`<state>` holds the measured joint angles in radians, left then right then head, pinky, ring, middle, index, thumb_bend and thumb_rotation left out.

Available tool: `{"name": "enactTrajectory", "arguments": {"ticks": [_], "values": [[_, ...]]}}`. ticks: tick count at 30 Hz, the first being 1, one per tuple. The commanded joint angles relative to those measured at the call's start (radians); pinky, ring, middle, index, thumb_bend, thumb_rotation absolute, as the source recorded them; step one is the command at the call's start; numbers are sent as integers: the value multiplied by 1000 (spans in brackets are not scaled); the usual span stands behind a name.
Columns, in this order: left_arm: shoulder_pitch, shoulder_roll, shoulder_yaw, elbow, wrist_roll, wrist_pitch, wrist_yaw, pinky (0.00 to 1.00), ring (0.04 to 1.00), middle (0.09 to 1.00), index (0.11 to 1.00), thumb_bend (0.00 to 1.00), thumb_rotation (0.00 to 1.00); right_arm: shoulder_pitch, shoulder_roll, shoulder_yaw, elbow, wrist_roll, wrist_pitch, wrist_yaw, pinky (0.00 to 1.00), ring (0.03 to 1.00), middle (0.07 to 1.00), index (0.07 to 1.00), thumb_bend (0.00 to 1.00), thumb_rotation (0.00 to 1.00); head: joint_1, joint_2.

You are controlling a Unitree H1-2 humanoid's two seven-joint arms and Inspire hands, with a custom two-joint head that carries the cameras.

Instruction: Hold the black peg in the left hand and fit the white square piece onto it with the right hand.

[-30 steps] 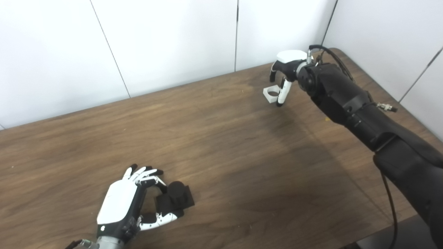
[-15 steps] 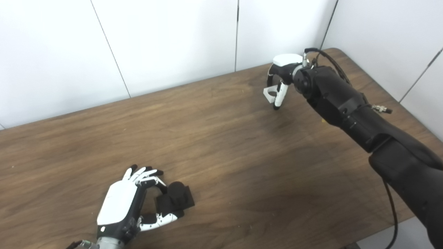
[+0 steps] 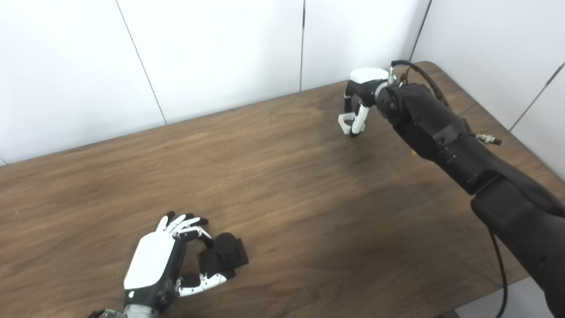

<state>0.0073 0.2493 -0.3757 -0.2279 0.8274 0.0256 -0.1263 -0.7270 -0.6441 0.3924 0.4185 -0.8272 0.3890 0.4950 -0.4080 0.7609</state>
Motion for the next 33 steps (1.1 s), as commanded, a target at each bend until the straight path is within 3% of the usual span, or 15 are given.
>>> {"name": "enactTrajectory", "arguments": {"ticks": [1,6,15,24,33], "values": [[20,12,-8,-3,18,6,-23,1000,890,792,487,520,49,-35,-34,-22,-26,2,2,-15,1000,982,855,489,525,138,0,1],[22,10,-7,-4,18,6,-21,1000,892,793,486,520,49,-23,-37,-30,-40,5,-5,-20,986,960,837,487,525,135,2,3],[26,7,-4,-10,16,11,-23,1000,894,792,486,520,47,-6,-37,-17,-59,-1,-17,-8,876,893,814,486,524,131,3,3],[28,3,-8,-13,21,12,-29,1000,897,794,486,519,48,18,-47,-21,-84,11,-50,-8,915,901,804,487,524,132,30,8],[28,-9,-19,-7,44,21,-31,1000,902,796,486,520,50,51,-75,-40,-283,42,-170,-1,991,938,775,485,524,133,131,19]]}}
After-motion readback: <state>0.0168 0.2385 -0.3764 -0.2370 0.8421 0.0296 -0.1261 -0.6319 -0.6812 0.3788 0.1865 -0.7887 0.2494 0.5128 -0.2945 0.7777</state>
